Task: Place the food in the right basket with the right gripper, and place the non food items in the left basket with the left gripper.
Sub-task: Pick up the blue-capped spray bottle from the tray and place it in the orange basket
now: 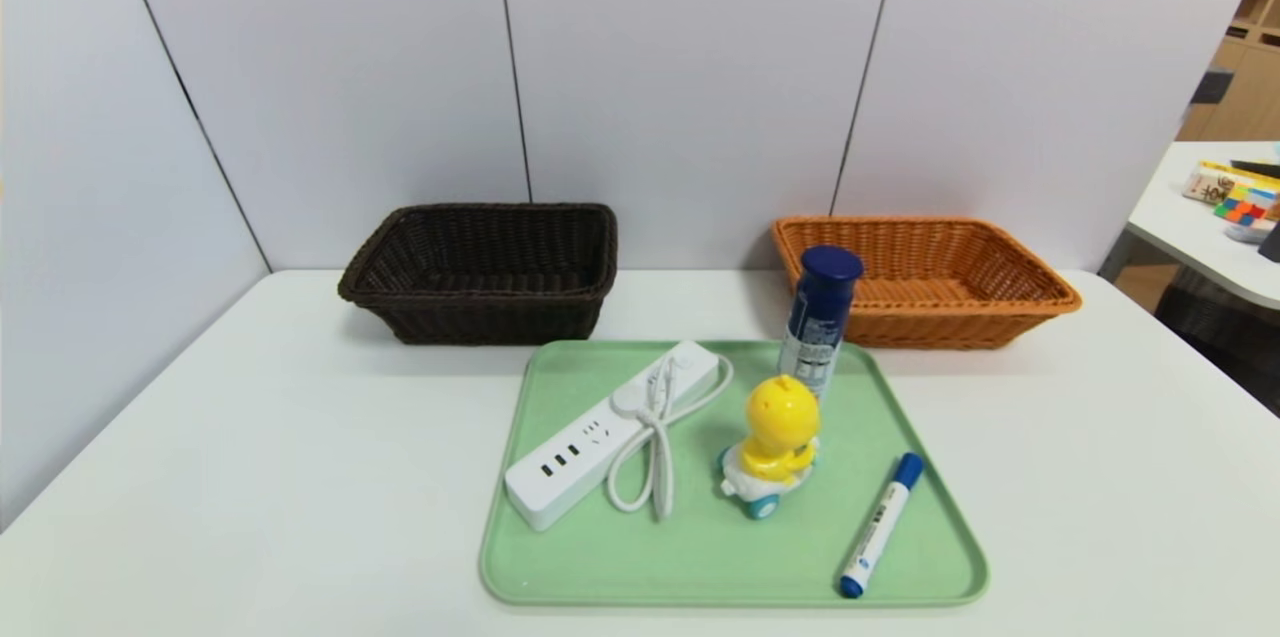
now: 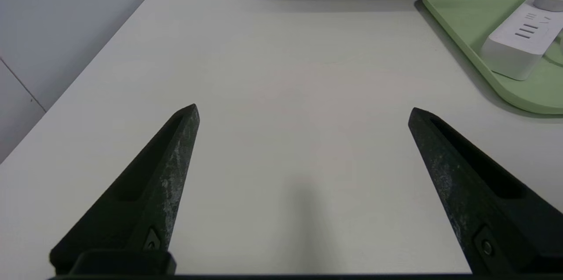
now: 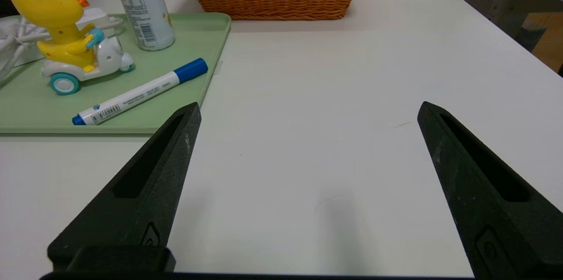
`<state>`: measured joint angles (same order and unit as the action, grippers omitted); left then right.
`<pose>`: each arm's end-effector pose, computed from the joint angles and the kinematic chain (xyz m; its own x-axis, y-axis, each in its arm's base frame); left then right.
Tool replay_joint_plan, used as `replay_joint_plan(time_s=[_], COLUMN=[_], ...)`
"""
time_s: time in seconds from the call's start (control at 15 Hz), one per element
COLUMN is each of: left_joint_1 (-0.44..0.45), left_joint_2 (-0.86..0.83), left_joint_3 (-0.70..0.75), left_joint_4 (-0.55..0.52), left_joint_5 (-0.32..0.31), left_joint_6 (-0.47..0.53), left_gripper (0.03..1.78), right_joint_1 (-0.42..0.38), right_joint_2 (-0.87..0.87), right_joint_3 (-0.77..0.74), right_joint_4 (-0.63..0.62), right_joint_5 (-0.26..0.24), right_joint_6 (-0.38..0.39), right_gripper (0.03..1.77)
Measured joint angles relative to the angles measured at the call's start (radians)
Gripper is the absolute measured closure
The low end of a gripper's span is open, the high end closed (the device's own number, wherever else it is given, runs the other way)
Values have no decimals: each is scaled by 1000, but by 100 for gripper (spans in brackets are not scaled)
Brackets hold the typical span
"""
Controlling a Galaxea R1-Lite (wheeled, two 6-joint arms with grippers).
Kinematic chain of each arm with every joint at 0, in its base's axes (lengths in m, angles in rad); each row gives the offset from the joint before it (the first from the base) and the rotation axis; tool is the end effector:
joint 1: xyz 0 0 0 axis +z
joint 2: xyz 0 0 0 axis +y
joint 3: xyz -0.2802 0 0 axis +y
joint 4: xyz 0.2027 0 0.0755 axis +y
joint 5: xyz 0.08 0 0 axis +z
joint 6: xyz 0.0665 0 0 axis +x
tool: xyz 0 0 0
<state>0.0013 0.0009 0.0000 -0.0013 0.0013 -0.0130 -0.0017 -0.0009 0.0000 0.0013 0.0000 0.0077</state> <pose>0.0691 0.0002 0.0756 1.0000 0.0026 0.0004 -0.0026 0.9999 -0.0130 0.0689 -0.0001 0.0754 1.0000 -0.0017 -0.0004 0.0017 1.0000 0.0077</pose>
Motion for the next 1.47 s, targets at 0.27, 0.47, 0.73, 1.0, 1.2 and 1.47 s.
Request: replay_joint_plan(time_s=[0.27, 0.47, 0.73, 1.0, 1.2, 1.47], left_joint_1=[0, 0, 0, 0, 0, 0], left_joint_2=[0, 0, 0, 0, 0, 0], left_joint_3=[0, 0, 0, 0, 0, -13], left_joint_4=[0, 0, -1, 0, 2, 15], left_joint_5=[0, 0, 1, 0, -5, -51], left_joint_6=[0, 0, 3, 13, 51, 116], left_gripper=[12, 12, 12, 12, 12, 12], right_joint_1=[0, 0, 0, 0, 0, 0], right_joint_2=[0, 0, 0, 0, 0, 0], right_joint_3=[0, 0, 0, 0, 0, -1], right_joint_4=[0, 0, -4, -1, -3, 3], right_joint_5=[0, 0, 0, 0, 0, 4], right_joint_6=[0, 0, -10, -8, -9, -34], right_gripper=[10, 10, 10, 10, 10, 10])
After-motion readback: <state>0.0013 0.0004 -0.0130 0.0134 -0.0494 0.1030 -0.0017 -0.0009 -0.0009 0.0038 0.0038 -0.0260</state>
